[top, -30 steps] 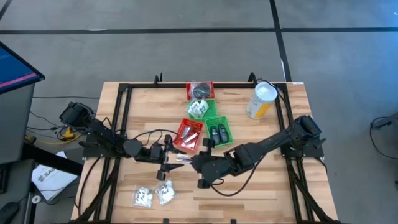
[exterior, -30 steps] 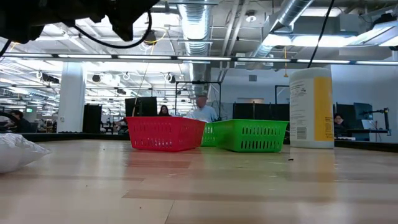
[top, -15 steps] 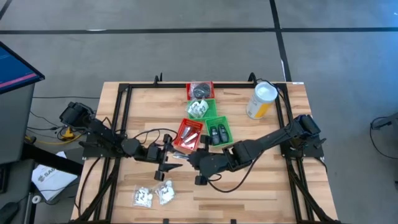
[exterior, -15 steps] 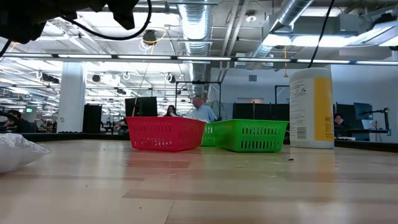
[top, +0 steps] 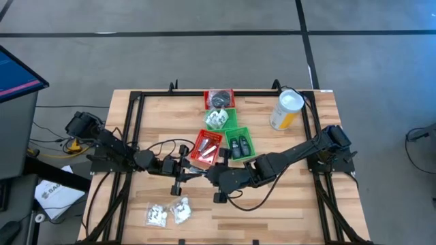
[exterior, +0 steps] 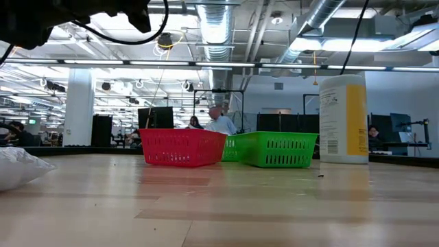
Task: Pick & Place Travel size toiletries
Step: Put the silver nail cutter into the bottom red bin
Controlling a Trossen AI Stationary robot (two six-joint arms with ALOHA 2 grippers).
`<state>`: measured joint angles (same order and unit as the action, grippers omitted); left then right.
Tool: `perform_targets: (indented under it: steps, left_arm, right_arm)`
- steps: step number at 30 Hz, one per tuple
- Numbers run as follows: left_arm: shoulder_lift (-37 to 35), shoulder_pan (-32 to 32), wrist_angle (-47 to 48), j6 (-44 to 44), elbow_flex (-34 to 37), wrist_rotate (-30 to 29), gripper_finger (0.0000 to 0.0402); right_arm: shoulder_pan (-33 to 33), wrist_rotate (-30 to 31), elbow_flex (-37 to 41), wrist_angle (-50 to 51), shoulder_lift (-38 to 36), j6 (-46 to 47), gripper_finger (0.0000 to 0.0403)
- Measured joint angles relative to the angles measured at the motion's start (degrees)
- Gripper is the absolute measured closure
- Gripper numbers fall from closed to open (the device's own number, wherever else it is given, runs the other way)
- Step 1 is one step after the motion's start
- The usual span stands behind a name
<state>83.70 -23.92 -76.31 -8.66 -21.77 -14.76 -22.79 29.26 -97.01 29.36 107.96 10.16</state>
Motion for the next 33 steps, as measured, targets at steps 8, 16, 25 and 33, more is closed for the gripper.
perform_targets:
  steps: [8,16,25,33]
  left_arm:
    - [0.0,0.0,0.1,0.1,0.0,0.9,0.0362]
    - [0.0,-0.1,0.8,0.3,0.0,-1.2,0.0362]
    - [0.0,-0.1,3.7,1.8,-0.1,-4.1,0.0362]
    - [0.0,0.0,5.8,3.0,0.0,-6.9,0.0362]
  right_arm:
    - [0.0,-0.2,0.0,0.0,0.0,-1.7,0.0289]
    - [0.1,1.0,0.0,1.2,0.0,-4.3,0.023]
    - [-0.5,4.2,0.0,4.5,-0.6,-4.1,0.0222]
    - [-1.4,6.2,0.0,7.4,-3.3,-2.4,0.024]
